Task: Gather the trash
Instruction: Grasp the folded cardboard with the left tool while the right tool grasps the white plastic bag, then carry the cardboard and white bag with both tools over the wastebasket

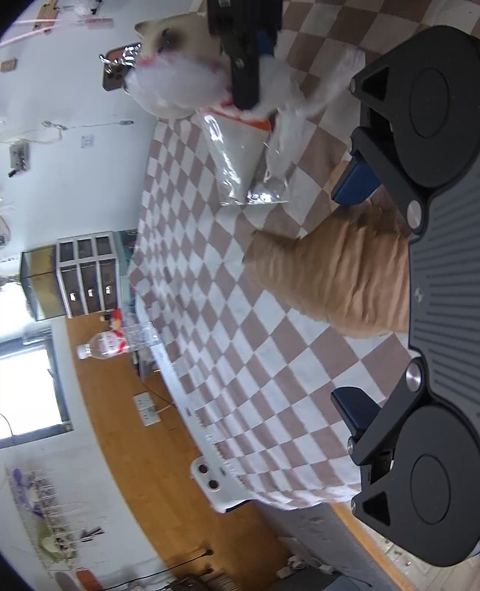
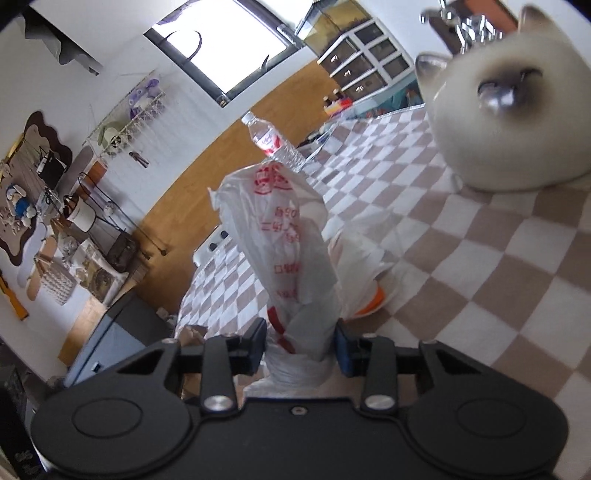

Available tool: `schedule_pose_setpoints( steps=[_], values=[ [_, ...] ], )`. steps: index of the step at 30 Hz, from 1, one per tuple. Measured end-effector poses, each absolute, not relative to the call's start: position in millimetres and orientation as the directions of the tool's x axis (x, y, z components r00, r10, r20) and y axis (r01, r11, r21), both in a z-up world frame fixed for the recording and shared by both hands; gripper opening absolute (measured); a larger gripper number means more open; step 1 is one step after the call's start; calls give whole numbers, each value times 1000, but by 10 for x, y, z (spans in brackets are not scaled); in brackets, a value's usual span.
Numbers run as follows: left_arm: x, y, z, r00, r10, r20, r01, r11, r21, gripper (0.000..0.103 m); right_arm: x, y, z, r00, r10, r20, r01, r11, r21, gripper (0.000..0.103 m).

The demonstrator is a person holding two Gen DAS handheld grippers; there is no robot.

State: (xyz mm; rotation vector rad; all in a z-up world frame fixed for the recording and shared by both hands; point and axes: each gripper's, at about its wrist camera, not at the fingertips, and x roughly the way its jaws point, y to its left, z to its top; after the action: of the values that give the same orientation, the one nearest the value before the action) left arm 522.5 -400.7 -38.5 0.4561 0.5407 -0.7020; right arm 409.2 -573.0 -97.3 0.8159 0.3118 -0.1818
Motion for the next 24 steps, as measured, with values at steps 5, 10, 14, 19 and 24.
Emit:
schedule_pose_setpoints(
  steps=[5, 10, 14, 19, 24],
  values=[
    [5260, -4106, -470, 622, -494, -607, 717, 671, 189, 100, 4016, -5718, -899, 943, -51, -329, 271, 693, 668, 39],
    [5217, -4145, -494, 628, -505, -592, 712, 680, 175, 86, 4014, -5643, -830, 937, -61, -343, 271, 745, 610, 38],
    [5149, -4141, -475, 648, -513, -563, 701, 691, 177, 83, 4010, -5606, -799, 938, -60, -340, 260, 770, 582, 38],
    [5070, -4090, -401, 679, -529, -509, 669, 731, 133, 81, 4013, -5610, -804, 936, -57, -348, 260, 778, 572, 38],
    [4950, -3999, -309, 710, -530, -463, 633, 769, 89, 81, 3996, -5618, -804, 940, -52, -337, 250, 778, 576, 38]
  ],
)
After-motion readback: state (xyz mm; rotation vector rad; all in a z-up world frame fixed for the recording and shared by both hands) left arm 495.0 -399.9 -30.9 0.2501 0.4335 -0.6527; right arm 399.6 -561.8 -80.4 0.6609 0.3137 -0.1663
